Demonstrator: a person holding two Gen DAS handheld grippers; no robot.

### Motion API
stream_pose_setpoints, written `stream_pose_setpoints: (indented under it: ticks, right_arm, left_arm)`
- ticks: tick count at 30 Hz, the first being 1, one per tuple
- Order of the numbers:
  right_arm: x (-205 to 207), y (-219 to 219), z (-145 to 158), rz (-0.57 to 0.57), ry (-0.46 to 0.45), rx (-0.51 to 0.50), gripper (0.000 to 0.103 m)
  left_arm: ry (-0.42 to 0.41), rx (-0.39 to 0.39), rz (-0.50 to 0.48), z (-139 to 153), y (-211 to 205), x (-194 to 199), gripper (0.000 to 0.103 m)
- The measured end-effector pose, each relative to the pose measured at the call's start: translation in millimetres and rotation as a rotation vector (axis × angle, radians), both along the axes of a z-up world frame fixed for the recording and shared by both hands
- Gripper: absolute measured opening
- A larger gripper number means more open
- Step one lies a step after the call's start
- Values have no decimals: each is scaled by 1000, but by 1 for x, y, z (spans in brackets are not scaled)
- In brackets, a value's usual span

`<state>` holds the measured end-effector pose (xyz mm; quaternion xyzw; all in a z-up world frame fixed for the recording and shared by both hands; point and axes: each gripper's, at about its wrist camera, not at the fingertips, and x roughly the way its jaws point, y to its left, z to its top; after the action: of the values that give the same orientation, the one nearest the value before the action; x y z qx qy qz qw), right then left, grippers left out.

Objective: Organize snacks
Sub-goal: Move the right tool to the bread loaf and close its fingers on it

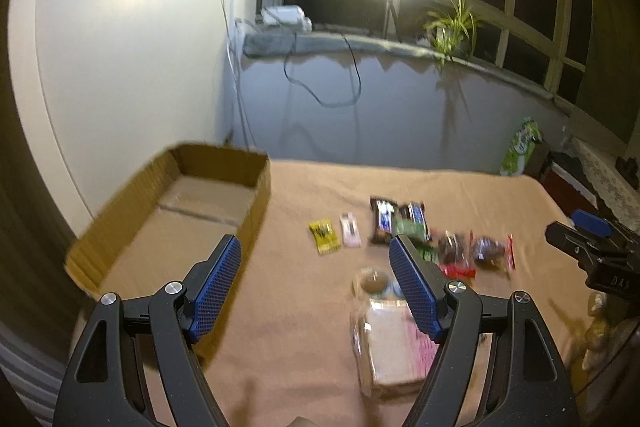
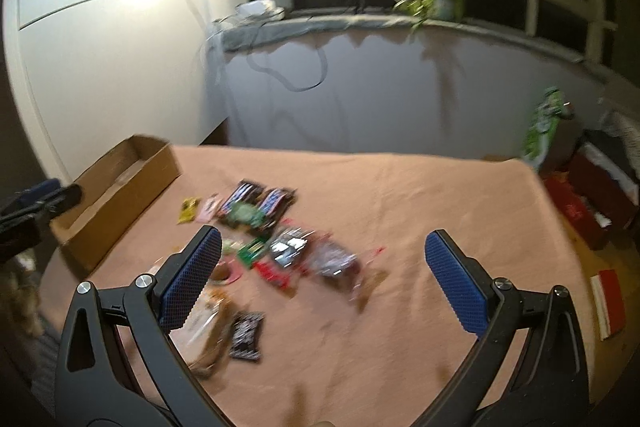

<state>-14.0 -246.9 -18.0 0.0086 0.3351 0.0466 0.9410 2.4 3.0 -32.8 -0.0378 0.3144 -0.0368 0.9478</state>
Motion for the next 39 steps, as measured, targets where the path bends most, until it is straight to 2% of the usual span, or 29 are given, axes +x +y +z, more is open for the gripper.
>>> stream_pose_setpoints:
  ticks: [8, 11, 14, 16, 20, 25, 32, 33, 39]
  right_arm:
    - [9, 19, -28, 160, 169, 136, 99]
    - [15, 27, -42, 222, 257, 186, 98]
    - [18, 37, -54, 273, 333, 225, 84]
    - [21, 41, -62, 296, 383, 277, 83]
    - [25, 48, -77, 321, 462, 335, 68]
    - [26, 57, -89, 344, 518, 360, 66]
    - [26, 57, -91, 341, 529, 353, 64]
    - [27, 58, -93, 342, 535, 340, 63]
    - [33, 60, -102, 328, 577, 345, 55]
  left_arm:
    - [135, -76, -97, -24, -4, -6, 76]
    - [207, -139, -146, -36, -6, -6, 73]
    - [279, -206, -172, -50, -5, -6, 69]
    - [312, -226, -182, -58, -6, -6, 64]
    - [345, -239, -204, -66, -10, -7, 61]
    - [366, -249, -224, -72, -13, -5, 57]
    - [397, -285, -258, -84, -18, 3, 53]
    - [399, -287, -263, -84, -19, 3, 50]
    - [380, -263, -271, -81, -24, 0, 51]
